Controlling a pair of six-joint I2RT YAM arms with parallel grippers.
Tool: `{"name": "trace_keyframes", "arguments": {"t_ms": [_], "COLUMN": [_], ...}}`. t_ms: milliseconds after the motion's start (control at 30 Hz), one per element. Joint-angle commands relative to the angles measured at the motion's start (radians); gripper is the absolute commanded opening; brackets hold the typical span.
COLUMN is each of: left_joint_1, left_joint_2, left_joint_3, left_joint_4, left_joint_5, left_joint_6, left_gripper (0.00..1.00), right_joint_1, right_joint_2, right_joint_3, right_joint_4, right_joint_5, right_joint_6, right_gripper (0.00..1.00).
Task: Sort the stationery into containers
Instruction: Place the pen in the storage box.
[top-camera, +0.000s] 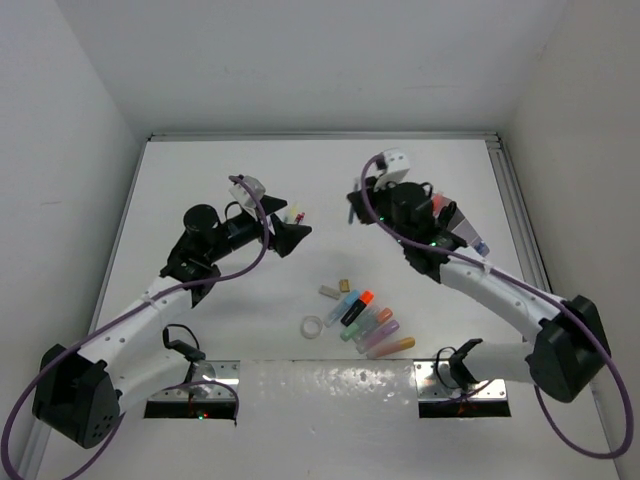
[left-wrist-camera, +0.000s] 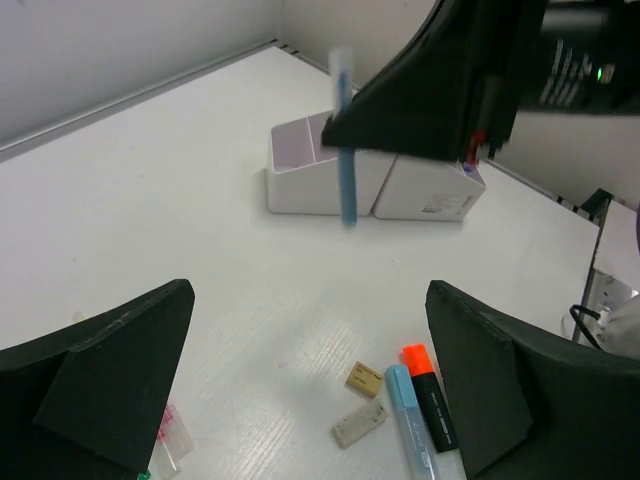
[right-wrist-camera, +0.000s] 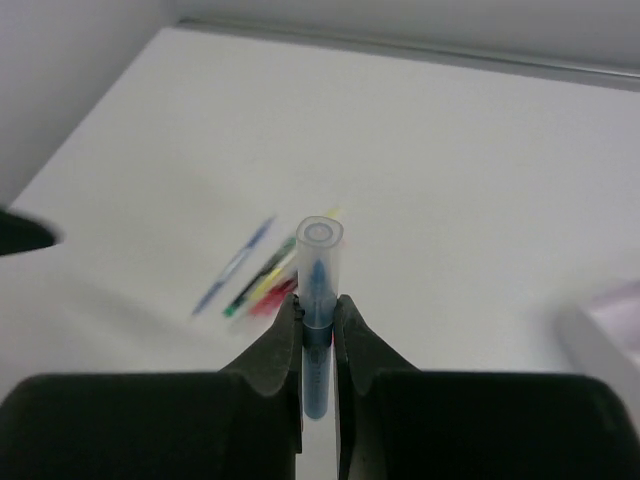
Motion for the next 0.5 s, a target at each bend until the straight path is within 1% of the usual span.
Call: {"name": "trace_keyframes", "arguments": {"t_ms": [0, 33, 67, 100, 133, 200, 333, 467], "left_joint_1": [0.004, 0.006, 0.007, 0.007, 0.007, 0.009, 0.018, 0.024], "left_joint_2": [-0.039, -0.042, -0.044, -0.050, -0.052, -0.062, -0.072, -0.072], "left_joint_3": [0.028, 0.020, 0.019, 0.014, 0.008, 0.000, -0.004, -0.008], "left_joint_4": [0.034, 0.028, 0.021, 0.019, 0.017, 0.019, 0.002, -0.006], "left_joint_5": [-0.040, -0.050, -0.055, -0.061, -0.072, -0.080, -0.092, -0.104], "left_joint_6": [0.002, 0.002, 0.002, 0.002, 0.002, 0.002, 0.008, 0.008], "left_gripper": [1.00, 1.00, 1.00, 1.00, 1.00, 1.00, 1.00, 1.00], "right_joint_1": [-0.115, -0.179, -0.213, -0.239, -0.297, -0.365, -0.425, -0.465], "right_joint_2": [-0.097, -0.111, -0.113, -0.117, -0.117, -0.114, -0.099, -0.079], "right_joint_3": [0.022, 0.039, 0.042, 0.039, 0.030, 0.011, -0.025, -0.087], "right_joint_4": [-0.071, -0.125, -0.147, -0.159, -0.177, -0.181, -0.173, -0.080], "right_joint_5": [0.114, 0.149, 0.173, 0.199, 0.241, 0.270, 0.357, 0.349], "right_joint_6": [-0.001, -0.006, -0.010, -0.013, -0.013, -0.017, -0.024, -0.036], "right_gripper": [0.00, 0.00, 0.00, 0.00, 0.00, 0.00, 0.00, 0.00]}}
